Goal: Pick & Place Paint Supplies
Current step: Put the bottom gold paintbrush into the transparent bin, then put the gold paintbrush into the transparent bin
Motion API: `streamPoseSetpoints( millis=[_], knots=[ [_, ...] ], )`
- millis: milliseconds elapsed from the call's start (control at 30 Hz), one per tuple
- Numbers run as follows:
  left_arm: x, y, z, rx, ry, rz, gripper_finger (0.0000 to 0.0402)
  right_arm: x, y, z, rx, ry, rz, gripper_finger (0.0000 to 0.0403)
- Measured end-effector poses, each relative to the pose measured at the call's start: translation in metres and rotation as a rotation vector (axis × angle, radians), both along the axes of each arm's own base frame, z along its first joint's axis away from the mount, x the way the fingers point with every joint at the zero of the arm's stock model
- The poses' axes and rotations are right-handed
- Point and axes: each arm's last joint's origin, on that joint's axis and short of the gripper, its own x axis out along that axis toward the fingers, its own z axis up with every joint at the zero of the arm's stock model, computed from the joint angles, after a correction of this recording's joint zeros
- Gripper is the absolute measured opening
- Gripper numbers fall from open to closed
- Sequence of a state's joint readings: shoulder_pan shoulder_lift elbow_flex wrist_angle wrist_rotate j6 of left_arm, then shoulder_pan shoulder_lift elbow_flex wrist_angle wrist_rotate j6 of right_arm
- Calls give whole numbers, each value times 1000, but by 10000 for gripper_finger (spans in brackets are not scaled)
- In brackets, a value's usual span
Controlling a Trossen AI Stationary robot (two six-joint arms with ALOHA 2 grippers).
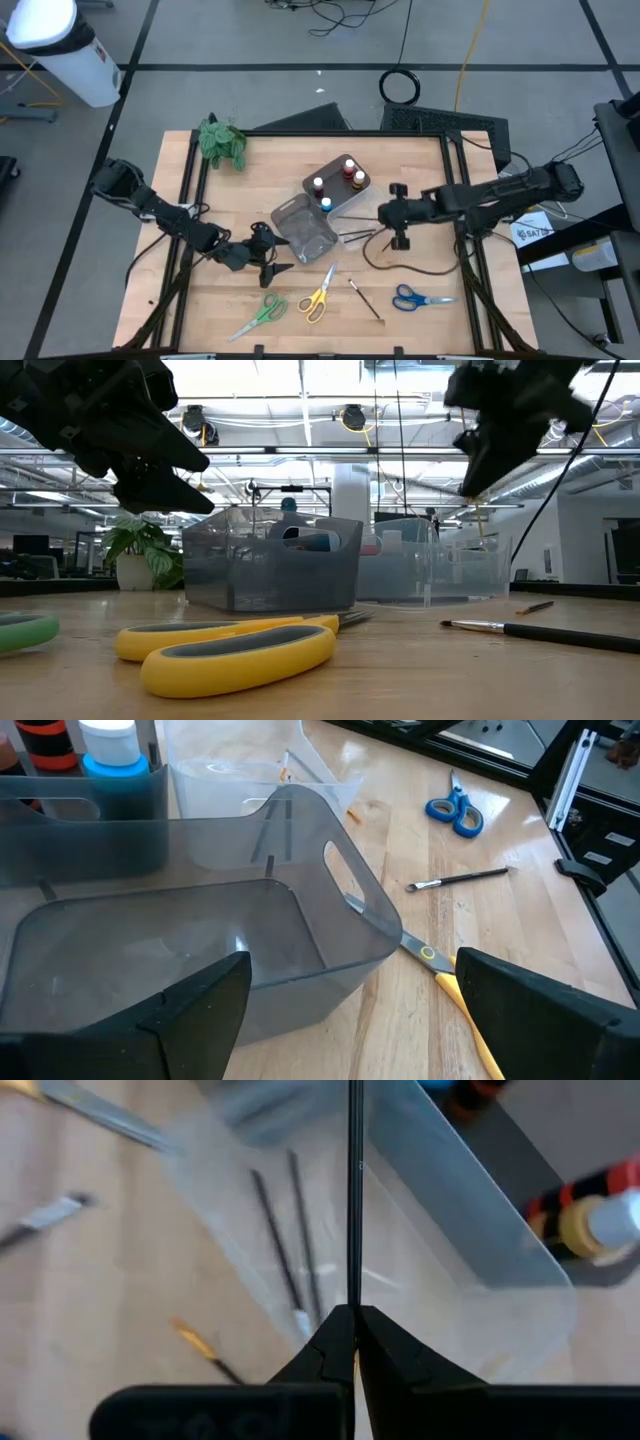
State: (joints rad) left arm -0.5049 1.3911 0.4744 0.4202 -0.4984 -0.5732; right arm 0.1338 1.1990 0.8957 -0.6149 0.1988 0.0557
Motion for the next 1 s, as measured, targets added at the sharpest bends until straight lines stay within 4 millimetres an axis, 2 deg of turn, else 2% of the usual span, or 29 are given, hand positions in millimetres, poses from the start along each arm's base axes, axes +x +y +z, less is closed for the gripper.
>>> streamPoseSetpoints(
  millis=[200,467,567,833,1000],
  knots=[
    [0,0,0,0,0,0,365,-3,-18,-17,-53,85,34,0],
    [0,0,0,0,0,0,365,-1,-21,-27,-78,39,63,11],
    [0,0,0,0,0,0,365,1,-21,-26,-74,10,55,32],
    [0,0,0,0,0,0,365,1,-19,-23,-57,-22,34,122],
    [0,0,0,0,0,0,365,-5,-8,-15,11,-69,42,146]
  ],
)
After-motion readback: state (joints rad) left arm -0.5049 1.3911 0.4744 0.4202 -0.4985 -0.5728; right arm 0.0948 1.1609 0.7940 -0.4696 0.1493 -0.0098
